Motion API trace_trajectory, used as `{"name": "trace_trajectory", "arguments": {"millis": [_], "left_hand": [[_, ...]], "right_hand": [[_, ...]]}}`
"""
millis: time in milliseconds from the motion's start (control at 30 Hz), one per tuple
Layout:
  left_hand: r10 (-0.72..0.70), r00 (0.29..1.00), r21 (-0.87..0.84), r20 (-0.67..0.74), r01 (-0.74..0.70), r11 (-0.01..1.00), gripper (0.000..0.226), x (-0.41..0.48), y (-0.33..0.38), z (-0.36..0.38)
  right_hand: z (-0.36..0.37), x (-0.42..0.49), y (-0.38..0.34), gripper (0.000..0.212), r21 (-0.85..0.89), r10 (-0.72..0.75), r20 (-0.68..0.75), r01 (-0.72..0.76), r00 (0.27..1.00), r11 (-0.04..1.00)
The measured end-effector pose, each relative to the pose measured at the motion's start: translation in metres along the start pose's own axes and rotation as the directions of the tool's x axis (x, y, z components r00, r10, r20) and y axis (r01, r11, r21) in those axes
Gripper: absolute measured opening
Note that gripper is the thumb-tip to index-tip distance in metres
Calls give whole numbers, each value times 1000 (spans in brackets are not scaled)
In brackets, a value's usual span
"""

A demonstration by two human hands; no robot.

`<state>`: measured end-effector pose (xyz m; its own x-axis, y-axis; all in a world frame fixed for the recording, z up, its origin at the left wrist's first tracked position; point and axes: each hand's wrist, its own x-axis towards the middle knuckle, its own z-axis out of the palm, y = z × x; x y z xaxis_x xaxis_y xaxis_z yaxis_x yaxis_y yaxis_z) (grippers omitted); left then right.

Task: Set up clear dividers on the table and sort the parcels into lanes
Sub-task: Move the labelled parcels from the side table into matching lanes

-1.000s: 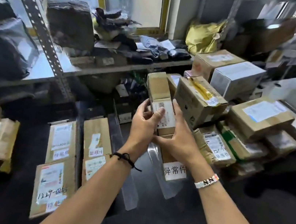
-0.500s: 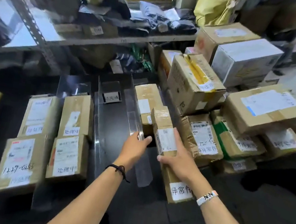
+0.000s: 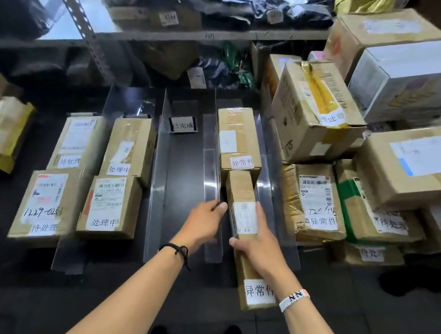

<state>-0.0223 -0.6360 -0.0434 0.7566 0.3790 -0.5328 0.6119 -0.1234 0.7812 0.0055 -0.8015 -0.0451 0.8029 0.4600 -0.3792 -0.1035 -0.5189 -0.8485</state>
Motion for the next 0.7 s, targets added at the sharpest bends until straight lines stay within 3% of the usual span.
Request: {"name": "trace_trajectory", "arguments": {"millis": [167,400,700], "left_hand": [[-44,997,-159,65,54,986,26,-4,-2,-1],[-48,993,-178,108,67,982,33,0,-5,-7],[-38,993,-165,110,56,985,34,3,-7,-10]], "right_hand": [[22,21,15,59,13,40,14,-40,999,999],[38,42,25,50,-237,111,-63,-123,992,964],[42,60,16,43,-130,135,-96,-147,986,981]]}}
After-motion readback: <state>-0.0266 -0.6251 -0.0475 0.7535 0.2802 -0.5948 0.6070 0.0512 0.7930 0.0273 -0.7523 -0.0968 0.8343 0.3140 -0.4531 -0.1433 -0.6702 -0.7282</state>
